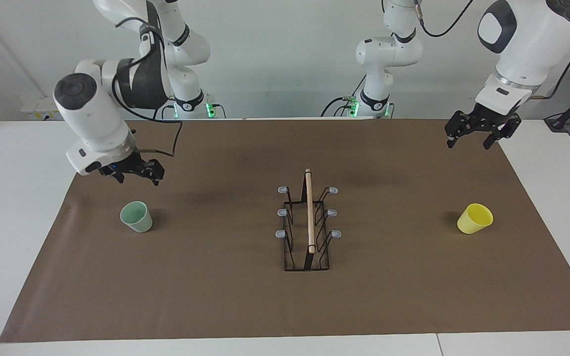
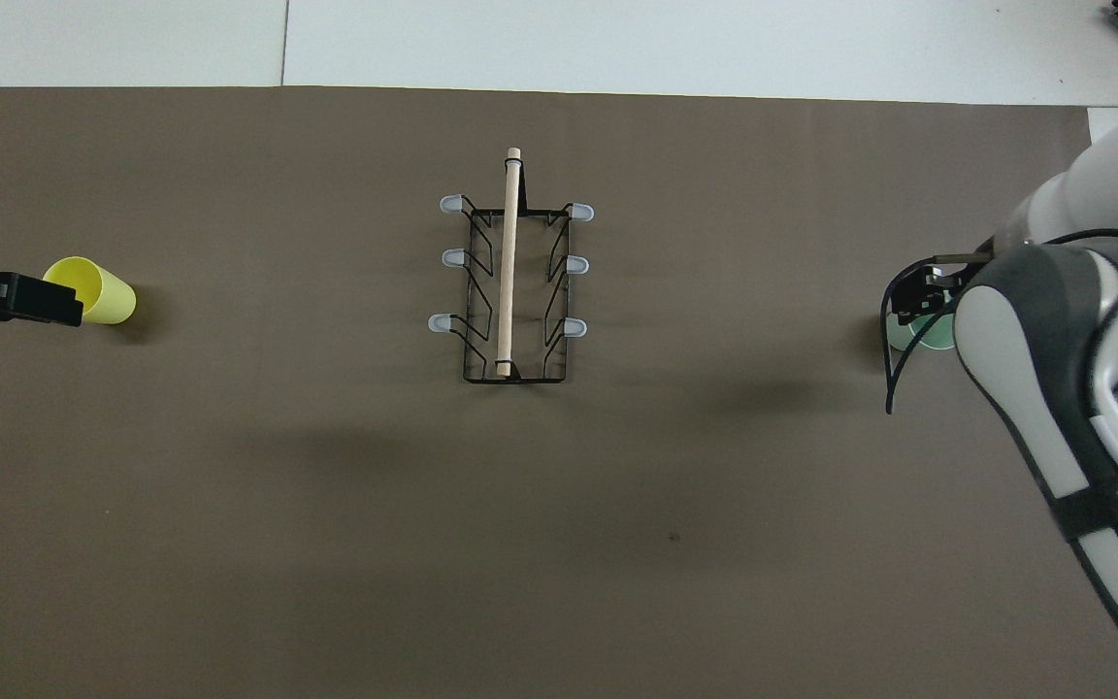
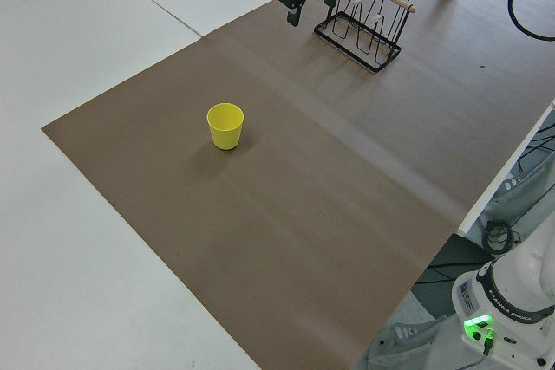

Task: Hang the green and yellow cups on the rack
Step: 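Move the right gripper over the pale green cup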

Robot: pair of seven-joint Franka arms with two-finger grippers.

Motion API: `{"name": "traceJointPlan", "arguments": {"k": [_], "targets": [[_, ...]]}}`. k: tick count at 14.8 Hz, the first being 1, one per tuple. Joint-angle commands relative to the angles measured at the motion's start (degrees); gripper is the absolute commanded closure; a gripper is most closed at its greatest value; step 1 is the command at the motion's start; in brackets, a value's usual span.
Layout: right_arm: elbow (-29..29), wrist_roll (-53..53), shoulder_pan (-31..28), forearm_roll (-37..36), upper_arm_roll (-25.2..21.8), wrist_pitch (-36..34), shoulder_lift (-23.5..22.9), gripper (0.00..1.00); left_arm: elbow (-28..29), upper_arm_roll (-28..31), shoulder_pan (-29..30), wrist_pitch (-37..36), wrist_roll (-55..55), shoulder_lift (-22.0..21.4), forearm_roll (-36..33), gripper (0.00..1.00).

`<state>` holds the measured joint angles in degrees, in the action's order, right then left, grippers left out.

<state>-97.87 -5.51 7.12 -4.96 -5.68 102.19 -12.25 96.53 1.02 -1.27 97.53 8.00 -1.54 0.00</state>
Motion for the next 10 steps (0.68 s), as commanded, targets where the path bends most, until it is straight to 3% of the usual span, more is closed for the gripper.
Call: {"name": "traceJointPlan", "arguments": {"k": [1, 5, 10], "targets": [[1.37, 5.29, 2.46, -6.00, 0.50, 0.82, -3.39, 0.00, 0.23, 1.87, -2.15, -0.23, 0.09, -0.66, 0.09, 0.00], [2.51, 16.81, 3.16, -14.00, 2.25, 1.96, -7.79, 0.00, -0.03, 2.23, -2.24, -1.20, -0.35, -0.75, 0.09, 0.00], [2.34, 36.73, 7.29, -32.71, 4.98, 1.61, -12.71, 0.00, -3.36, 5.04, -3.74, -2.86, -0.53, 0.39, 1.31, 0.00]]}}
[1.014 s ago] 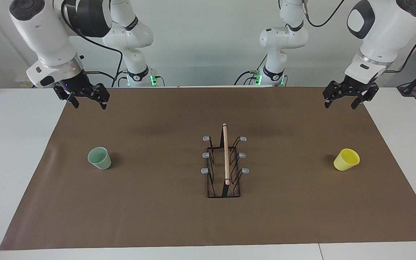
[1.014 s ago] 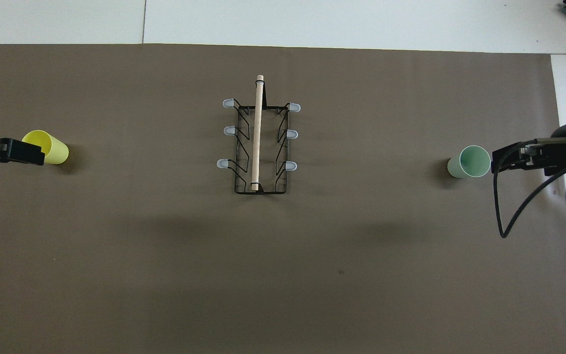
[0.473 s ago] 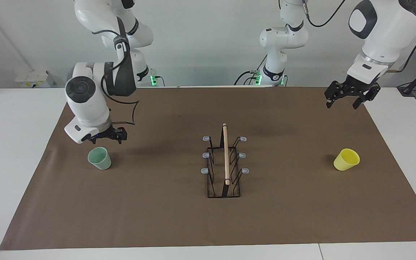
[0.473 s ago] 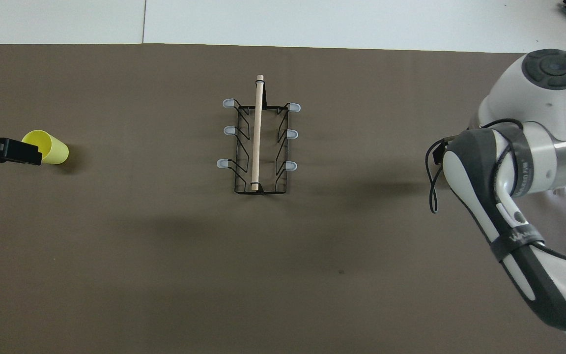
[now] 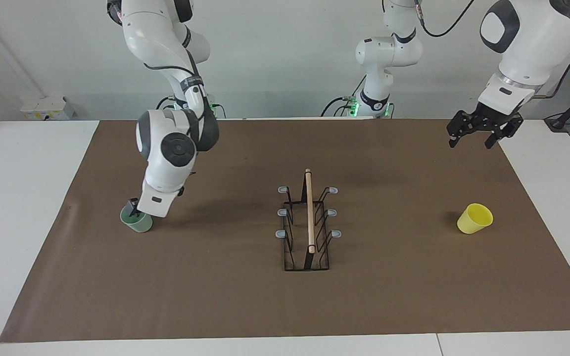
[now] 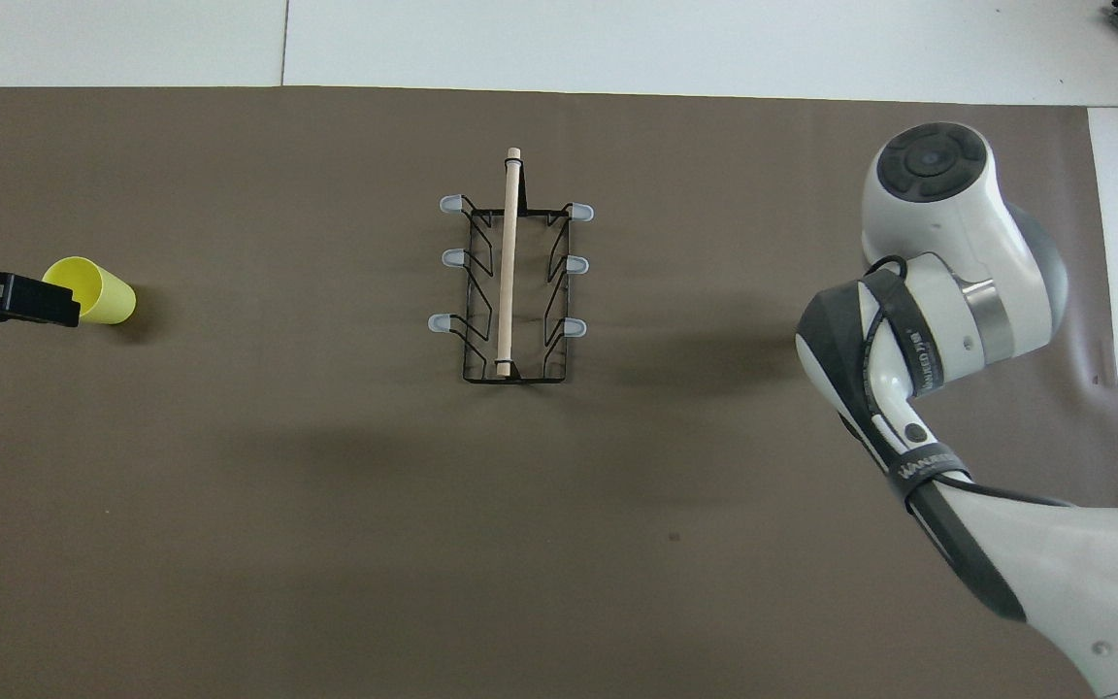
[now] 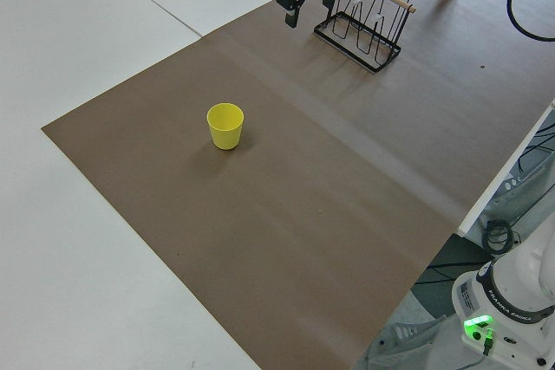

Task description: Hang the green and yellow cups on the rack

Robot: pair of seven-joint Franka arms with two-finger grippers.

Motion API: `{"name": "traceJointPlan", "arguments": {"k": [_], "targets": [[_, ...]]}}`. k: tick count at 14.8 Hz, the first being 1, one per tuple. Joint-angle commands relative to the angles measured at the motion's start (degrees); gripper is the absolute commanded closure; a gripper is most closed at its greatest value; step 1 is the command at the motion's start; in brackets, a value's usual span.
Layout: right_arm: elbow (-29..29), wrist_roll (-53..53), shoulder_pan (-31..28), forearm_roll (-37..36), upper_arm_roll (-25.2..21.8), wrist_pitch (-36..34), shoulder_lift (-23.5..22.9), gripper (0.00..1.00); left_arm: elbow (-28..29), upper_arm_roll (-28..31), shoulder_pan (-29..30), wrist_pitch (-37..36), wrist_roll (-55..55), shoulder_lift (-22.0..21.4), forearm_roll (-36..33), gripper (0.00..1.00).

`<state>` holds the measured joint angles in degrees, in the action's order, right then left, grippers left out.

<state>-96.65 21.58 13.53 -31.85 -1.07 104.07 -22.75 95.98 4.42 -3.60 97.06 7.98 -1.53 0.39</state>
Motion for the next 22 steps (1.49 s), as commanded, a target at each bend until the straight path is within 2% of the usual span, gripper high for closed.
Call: {"name": "traceJointPlan", "arguments": {"k": [1, 3, 5, 8, 11, 17, 22], "targets": [[1.03, 15.98, 0.88, -8.72, 0.37, 0.07, -2.90, 0.00, -4.47, 1.65, -1.41, -3.88, -0.51, 1.35, 0.93, 0.00], [-0.54, 24.89, 1.75, -13.74, 0.46, 0.34, -3.44, 0.00, -8.60, 1.65, -1.23, -8.53, -0.51, 3.19, 1.02, 0.00], [-3.88, 25.62, 4.30, -18.66, 0.46, 0.34, -4.23, 0.00, -10.02, 1.56, -0.88, -9.78, -0.42, 4.08, 1.11, 0.00], [-8.11, 25.97, 4.75, -24.03, 0.46, 0.34, -3.88, 0.00, -8.98, 1.56, -0.44, -8.90, -0.42, 3.12, 1.46, 0.00], [-9.08, 24.92, 3.26, -24.75, 0.37, 1.13, -3.97, 0.00, -6.87, 1.56, -0.53, -8.90, -0.42, 1.54, 1.46, 0.00], [-15.66, 18.78, 1.50, -30.19, 0.37, 5.95, -2.56, 0.00, -5.54, 1.56, -0.53, -7.67, 0.10, 1.01, 1.37, 0.00], [-15.94, 18.59, -0.61, -33.36, 0.37, 9.04, -2.74, 0.00, -5.19, 1.29, -1.05, -8.64, -0.42, 0.74, 1.37, 0.00]]}}
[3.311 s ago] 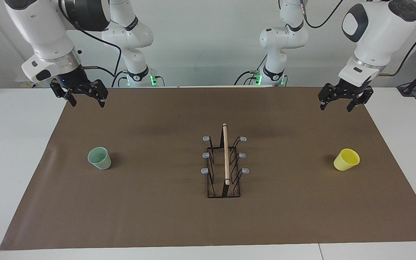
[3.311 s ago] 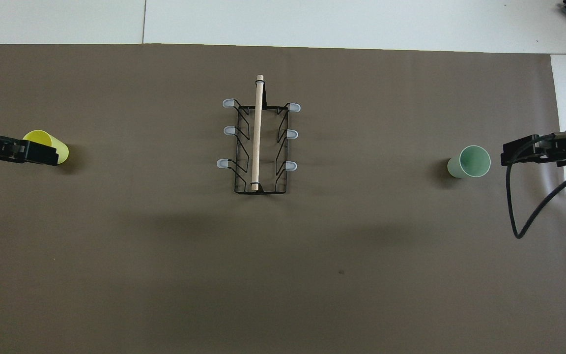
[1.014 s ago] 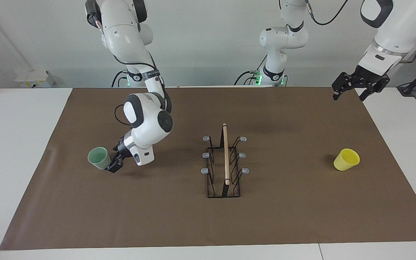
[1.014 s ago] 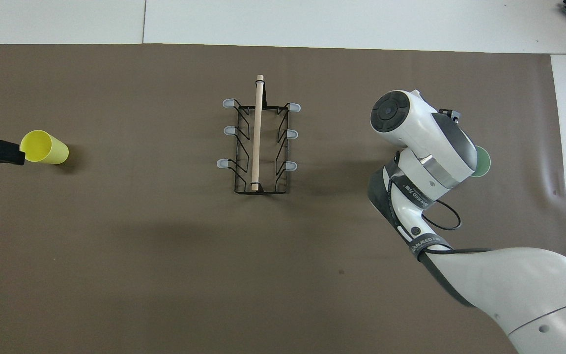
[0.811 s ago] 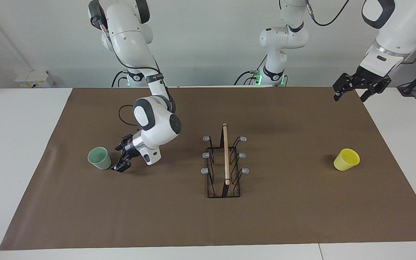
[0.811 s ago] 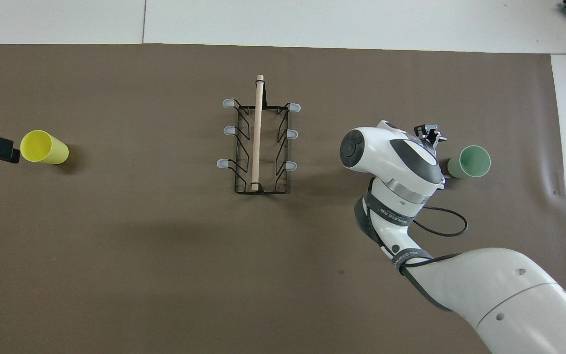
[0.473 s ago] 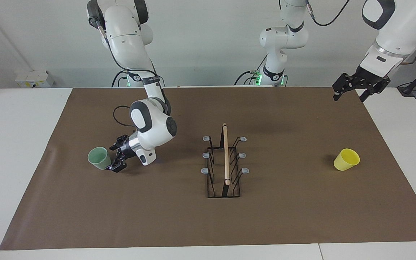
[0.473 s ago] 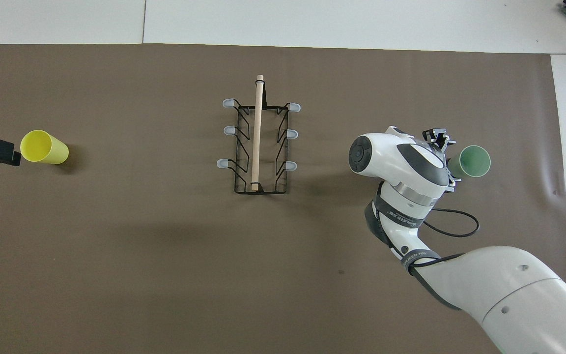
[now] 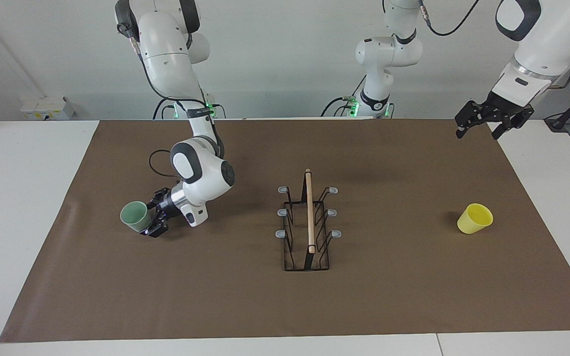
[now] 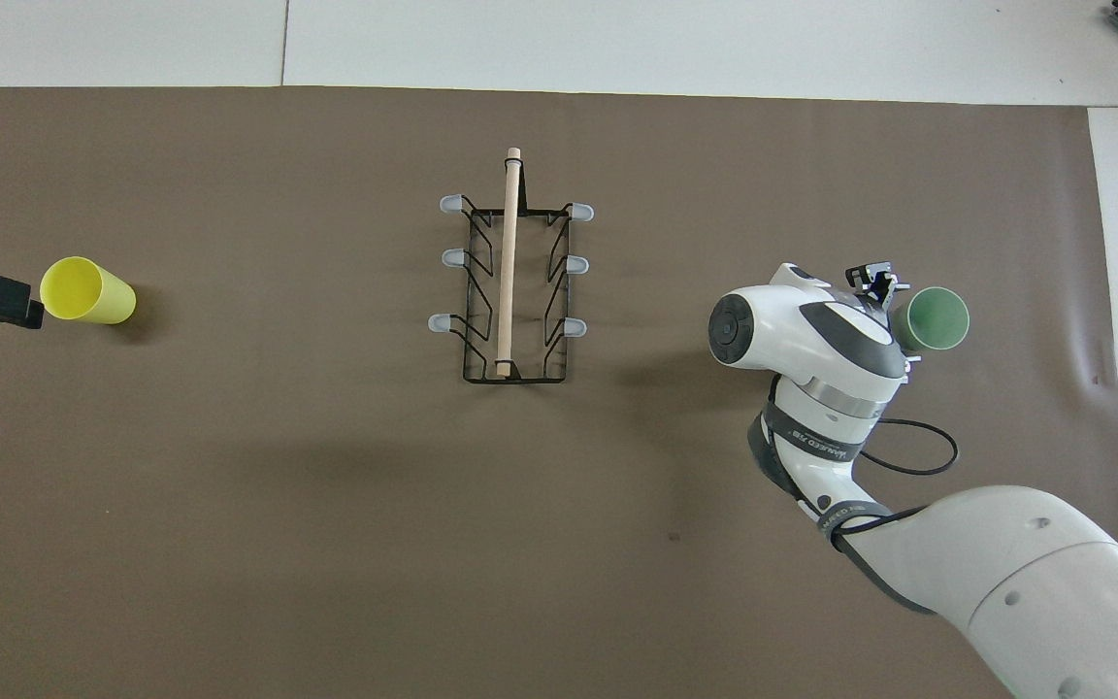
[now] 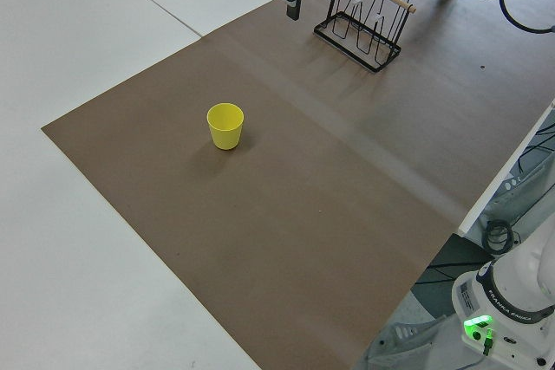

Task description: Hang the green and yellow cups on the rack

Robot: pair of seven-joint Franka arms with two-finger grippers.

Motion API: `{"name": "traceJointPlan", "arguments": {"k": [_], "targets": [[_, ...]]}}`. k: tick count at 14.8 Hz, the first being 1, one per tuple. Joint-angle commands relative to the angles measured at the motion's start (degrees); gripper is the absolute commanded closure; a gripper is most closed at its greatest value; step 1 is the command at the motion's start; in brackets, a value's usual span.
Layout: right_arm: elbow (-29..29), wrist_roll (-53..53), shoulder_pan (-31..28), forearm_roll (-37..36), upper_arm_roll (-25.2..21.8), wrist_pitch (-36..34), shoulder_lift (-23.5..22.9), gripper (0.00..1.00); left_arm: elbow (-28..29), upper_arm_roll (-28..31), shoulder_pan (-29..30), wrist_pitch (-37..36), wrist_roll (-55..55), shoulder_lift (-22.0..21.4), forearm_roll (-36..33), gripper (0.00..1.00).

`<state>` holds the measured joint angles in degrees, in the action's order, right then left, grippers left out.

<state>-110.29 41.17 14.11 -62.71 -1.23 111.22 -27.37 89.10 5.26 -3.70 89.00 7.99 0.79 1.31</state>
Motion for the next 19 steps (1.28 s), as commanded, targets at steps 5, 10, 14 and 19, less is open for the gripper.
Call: {"name": "traceJointPlan", "arguments": {"k": [5, 10, 14, 19], "targets": [[-2.57, -1.88, -1.72, -3.82, 0.44, 1.73, 1.97, 0.01, 2.39, 0.80, -0.43, 0.56, -1.05, -1.67, -0.17, 0.00], [-4.41, -5.12, -1.72, -5.93, 0.52, 1.46, 2.41, 1.00, -5.14, 6.07, -1.31, 0.04, -1.05, 5.86, 0.79, 0.00], [-2.66, -7.94, -1.98, -4.44, 0.61, 0.76, 2.32, 1.00, -16.13, 12.56, -1.93, -2.34, -1.05, 16.76, 4.99, 0.00], [2.70, -1.12, -2.15, 10.29, 0.70, 0.23, 5.20, 1.00, -19.32, 25.05, -2.81, -0.85, -3.85, 26.62, 21.26, 0.00]]}}
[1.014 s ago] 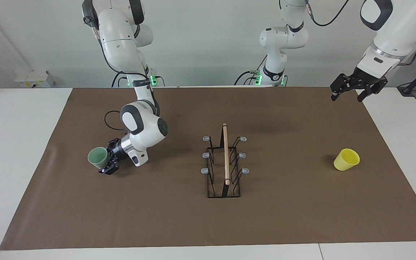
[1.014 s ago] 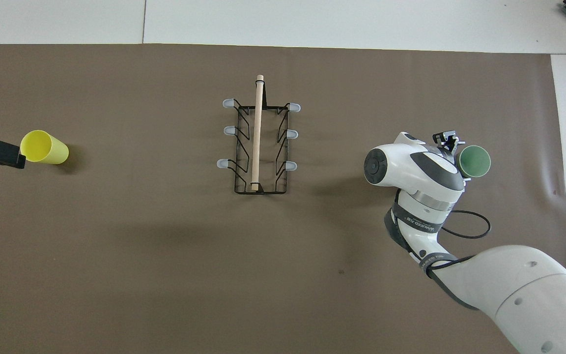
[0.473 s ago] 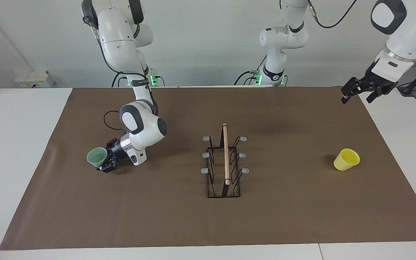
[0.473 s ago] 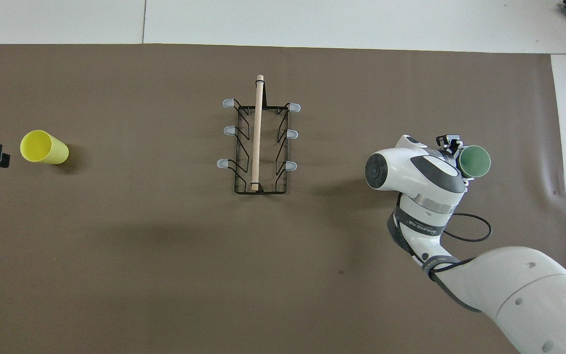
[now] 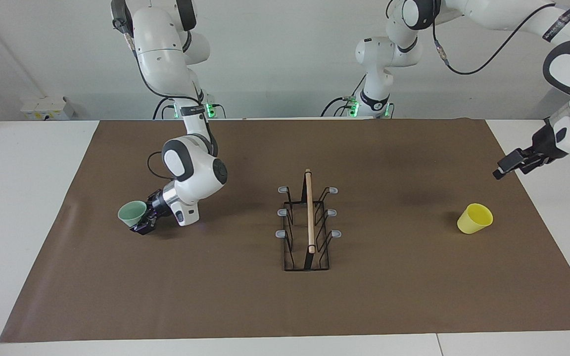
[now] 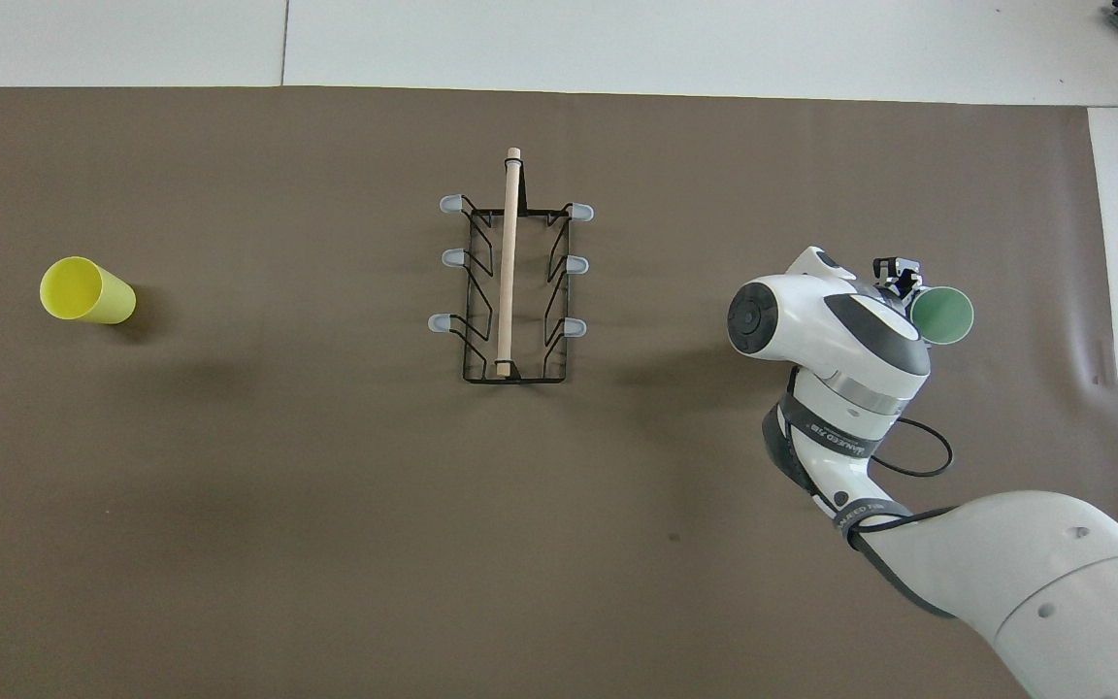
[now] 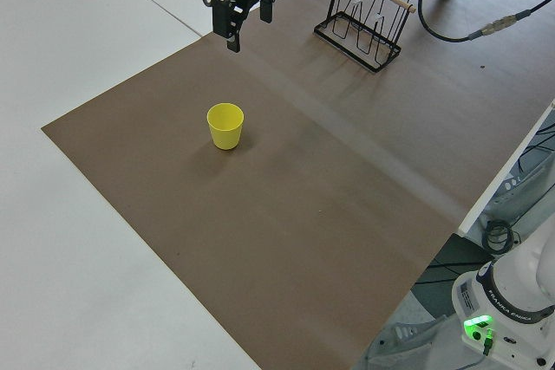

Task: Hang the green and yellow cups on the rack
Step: 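Lift the green cup with the right gripper while the left gripper opens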

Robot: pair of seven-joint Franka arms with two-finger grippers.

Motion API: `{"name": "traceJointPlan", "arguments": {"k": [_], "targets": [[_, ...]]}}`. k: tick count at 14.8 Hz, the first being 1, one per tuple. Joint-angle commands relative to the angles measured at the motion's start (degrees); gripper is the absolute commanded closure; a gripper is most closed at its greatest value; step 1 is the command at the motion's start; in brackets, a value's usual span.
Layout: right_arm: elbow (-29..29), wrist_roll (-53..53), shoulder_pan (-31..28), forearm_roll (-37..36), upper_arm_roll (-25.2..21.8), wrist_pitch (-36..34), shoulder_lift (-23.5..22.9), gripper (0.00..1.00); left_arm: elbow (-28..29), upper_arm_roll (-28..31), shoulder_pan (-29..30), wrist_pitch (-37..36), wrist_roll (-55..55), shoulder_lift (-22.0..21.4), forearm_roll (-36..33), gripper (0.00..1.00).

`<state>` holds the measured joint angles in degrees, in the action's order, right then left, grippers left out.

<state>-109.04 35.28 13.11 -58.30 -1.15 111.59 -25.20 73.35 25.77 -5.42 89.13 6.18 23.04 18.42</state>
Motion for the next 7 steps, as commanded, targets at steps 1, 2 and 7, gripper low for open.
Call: {"name": "traceJointPlan", "arguments": {"k": [1, 2, 7], "targets": [[1.46, 6.28, -2.12, 10.18, 0.63, 0.20, 5.75, 1.00, -3.65, 4.99, -0.91, -0.72, -3.44, 5.95, 5.12, 0.00], [1.55, 7.94, -3.34, 14.49, 0.63, 0.21, 7.69, 1.00, -3.57, 5.52, -0.82, -0.02, -5.54, 7.01, 5.57, 0.00], [1.99, 11.99, -5.03, 35.41, 0.63, 0.73, 13.33, 1.00, -2.43, 6.31, 1.29, 5.50, -18.19, 13.17, 14.43, 0.00]]}}
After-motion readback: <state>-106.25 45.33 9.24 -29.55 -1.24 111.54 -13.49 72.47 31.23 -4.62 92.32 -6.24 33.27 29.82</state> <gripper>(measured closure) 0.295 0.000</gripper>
